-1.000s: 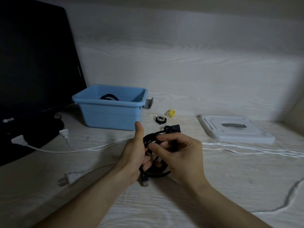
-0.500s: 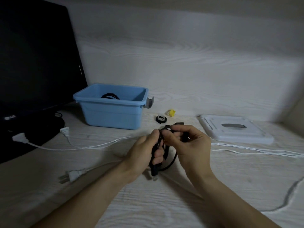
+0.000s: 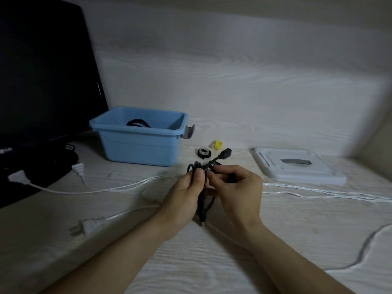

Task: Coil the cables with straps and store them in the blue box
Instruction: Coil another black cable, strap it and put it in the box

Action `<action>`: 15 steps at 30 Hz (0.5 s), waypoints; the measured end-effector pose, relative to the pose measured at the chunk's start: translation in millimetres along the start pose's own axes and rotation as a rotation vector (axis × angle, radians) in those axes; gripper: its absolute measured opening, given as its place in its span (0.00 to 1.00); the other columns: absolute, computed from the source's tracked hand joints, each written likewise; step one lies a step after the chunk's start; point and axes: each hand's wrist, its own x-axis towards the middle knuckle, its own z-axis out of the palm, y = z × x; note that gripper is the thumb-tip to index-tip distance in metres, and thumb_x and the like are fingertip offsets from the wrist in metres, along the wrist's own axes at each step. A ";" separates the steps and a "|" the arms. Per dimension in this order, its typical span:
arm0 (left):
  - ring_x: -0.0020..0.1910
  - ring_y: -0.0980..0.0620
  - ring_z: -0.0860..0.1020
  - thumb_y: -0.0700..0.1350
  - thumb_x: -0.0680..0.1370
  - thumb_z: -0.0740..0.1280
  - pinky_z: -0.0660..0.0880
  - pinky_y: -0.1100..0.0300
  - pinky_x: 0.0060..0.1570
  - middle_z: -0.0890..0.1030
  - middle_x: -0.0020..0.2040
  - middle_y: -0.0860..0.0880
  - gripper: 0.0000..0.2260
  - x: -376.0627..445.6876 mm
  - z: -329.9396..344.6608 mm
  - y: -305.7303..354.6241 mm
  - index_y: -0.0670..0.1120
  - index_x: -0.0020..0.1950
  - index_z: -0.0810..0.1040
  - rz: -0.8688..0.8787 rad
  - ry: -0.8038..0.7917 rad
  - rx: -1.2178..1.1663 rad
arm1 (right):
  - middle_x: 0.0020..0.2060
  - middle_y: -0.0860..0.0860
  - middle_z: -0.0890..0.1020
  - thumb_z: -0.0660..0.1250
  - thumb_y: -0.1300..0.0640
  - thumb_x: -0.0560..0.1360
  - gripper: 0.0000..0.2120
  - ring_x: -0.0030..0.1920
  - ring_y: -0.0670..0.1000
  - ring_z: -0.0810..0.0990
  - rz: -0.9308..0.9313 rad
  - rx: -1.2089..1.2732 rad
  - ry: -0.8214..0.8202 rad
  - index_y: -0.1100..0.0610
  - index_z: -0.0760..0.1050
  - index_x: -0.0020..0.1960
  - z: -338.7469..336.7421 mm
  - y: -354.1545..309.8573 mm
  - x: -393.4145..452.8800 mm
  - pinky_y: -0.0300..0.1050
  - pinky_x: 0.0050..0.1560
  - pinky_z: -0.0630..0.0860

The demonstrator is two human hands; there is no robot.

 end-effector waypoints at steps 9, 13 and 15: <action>0.50 0.46 0.83 0.52 0.84 0.52 0.78 0.47 0.57 0.85 0.47 0.44 0.18 5.9 -7.7 -0.9 0.48 0.50 0.81 0.007 0.182 0.139 | 0.40 0.54 0.86 0.68 0.65 0.77 0.08 0.40 0.50 0.83 0.257 0.185 -0.169 0.57 0.84 0.51 8.6 -1.4 -6.8 0.45 0.39 0.79; 0.49 0.41 0.82 0.56 0.82 0.53 0.77 0.42 0.55 0.84 0.45 0.40 0.22 6.5 -7.5 4.1 0.44 0.47 0.81 0.022 0.197 0.203 | 0.39 0.53 0.86 0.70 0.64 0.77 0.07 0.38 0.53 0.83 0.119 -0.008 -0.176 0.53 0.84 0.50 9.7 1.5 -8.5 0.49 0.43 0.81; 0.49 0.40 0.82 0.56 0.82 0.53 0.76 0.43 0.56 0.84 0.47 0.37 0.22 7.1 -8.1 4.0 0.43 0.45 0.80 0.018 0.206 0.211 | 0.38 0.52 0.86 0.71 0.63 0.76 0.07 0.37 0.49 0.84 0.073 -0.083 -0.193 0.53 0.83 0.49 9.2 1.8 -9.1 0.44 0.41 0.81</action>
